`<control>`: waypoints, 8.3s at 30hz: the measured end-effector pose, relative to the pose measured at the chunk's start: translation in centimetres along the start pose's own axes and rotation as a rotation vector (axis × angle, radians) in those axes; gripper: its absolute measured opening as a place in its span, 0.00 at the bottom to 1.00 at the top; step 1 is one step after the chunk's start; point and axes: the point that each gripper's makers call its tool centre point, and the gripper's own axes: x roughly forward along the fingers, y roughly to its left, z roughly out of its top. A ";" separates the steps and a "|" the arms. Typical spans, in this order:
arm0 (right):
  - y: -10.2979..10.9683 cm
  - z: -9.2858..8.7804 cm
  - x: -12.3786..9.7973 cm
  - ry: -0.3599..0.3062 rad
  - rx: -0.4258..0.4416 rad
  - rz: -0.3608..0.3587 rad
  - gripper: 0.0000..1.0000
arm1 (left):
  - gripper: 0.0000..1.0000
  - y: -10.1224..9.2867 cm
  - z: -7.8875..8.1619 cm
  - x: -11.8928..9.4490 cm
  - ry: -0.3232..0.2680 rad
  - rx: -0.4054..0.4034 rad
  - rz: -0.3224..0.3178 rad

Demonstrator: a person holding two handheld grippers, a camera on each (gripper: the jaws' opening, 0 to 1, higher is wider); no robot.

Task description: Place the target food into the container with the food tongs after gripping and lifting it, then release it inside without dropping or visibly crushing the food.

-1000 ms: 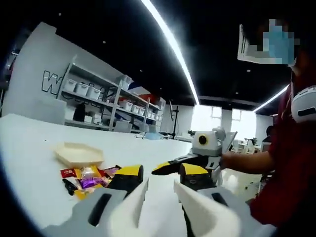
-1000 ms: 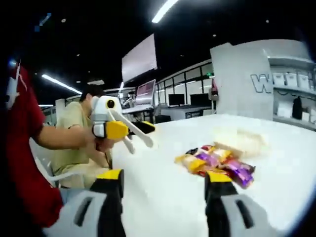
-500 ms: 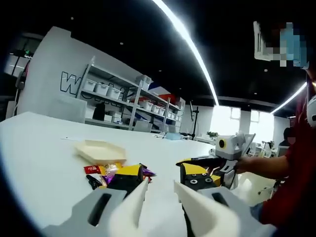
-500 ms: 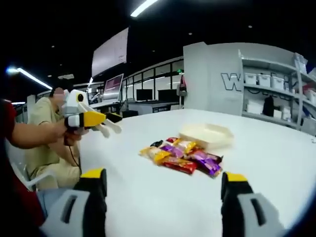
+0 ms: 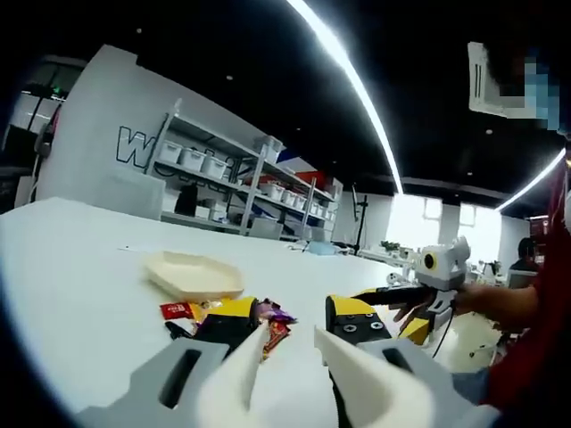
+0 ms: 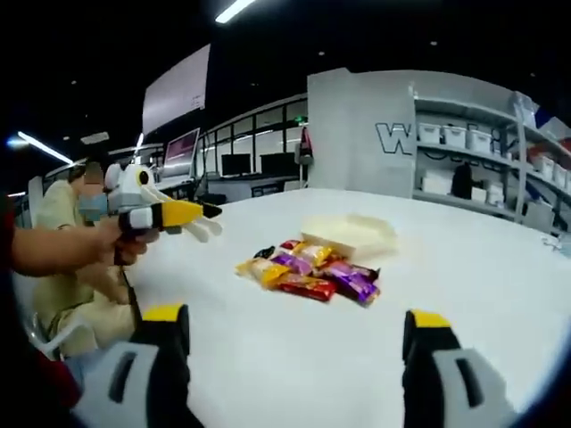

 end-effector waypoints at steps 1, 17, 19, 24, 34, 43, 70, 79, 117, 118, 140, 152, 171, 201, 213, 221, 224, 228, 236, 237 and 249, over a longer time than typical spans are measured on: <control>-0.1 0.2 -0.1 -0.008 0.006 -0.003 0.99 | 0.29 0.4 -0.3 0.2 0.018 0.007 0.011; -0.3 -0.4 0.7 -0.013 0.015 0.011 0.98 | 0.29 2.3 -1.9 2.3 0.102 0.082 0.011; -0.1 -0.2 0.7 -0.016 0.006 0.021 0.97 | 0.29 2.6 -2.3 2.6 0.124 0.098 0.013; -0.6 -0.6 0.6 -0.014 0.012 0.028 0.96 | 0.29 3.6 -3.0 3.5 0.158 0.118 0.005; -1.1 -0.7 1.0 -0.019 0.022 0.032 0.95 | 0.29 4.4 -4.3 4.9 0.237 0.161 -0.045; -1.3 -1.1 1.2 -0.031 0.049 0.035 0.93 | 0.30 4.8 -5.1 5.6 0.315 0.203 -0.105; -1.7 0.0 0.5 -0.124 0.188 0.058 0.88 | 0.30 4.1 -5.8 5.1 0.430 0.204 -0.295; -1.3 -0.4 0.6 -0.105 0.161 0.056 0.88 | 0.31 3.2 -6.8 5.0 0.467 0.231 -0.342; -0.5 -0.6 0.5 -0.081 0.074 0.046 0.85 | 0.26 5.7 -0.7 7.0 0.327 0.218 -0.222; -0.5 -0.6 0.5 -0.082 0.073 0.047 0.84 | 0.26 6.0 -0.2 7.3 0.318 0.212 -0.214; -1.8 0.0 1.1 -0.082 0.056 0.035 0.84 | 0.26 10.9 1.5 14.6 0.304 0.226 -0.112; -2.5 0.9 0.7 -0.108 0.071 0.030 0.84 | 0.29 12.2 0.8 16.7 0.334 0.264 -0.104; -2.1 0.9 0.4 -0.109 0.083 0.034 0.84 | 0.30 11.5 1.3 16.0 0.349 0.296 -0.128; -0.9 1.4 0.2 -0.111 0.059 0.041 0.85 | 0.30 8.0 -0.6 11.0 0.371 0.290 -0.229; -0.7 1.0 0.4 -0.094 0.052 0.043 0.85 | 0.30 6.1 -4.0 9.7 0.440 0.284 -0.296; -0.6 1.3 0.5 -0.098 0.055 0.049 0.85 | 0.30 6.1 -4.7 9.9 0.454 0.296 -0.307; -0.6 1.6 0.4 -0.110 0.061 0.050 0.85 | 0.30 6.4 -5.2 10.2 0.463 0.294 -0.314; -0.6 1.7 0.3 -0.110 0.067 0.054 0.85 | 0.30 6.0 -6.2 10.1 0.492 0.307 -0.322; -0.4 1.2 0.4 -0.099 0.056 0.057 0.85 | 0.30 4.6 -7.4 9.7 0.519 0.304 -0.325; -0.4 1.3 0.4 -0.101 0.062 0.059 0.85 | 0.30 4.7 -7.3 9.7 0.516 0.299 -0.323; -0.1 1.7 0.1 -0.120 0.087 0.077 0.86 | 0.28 5.2 -7.3 9.7 0.516 0.287 -0.319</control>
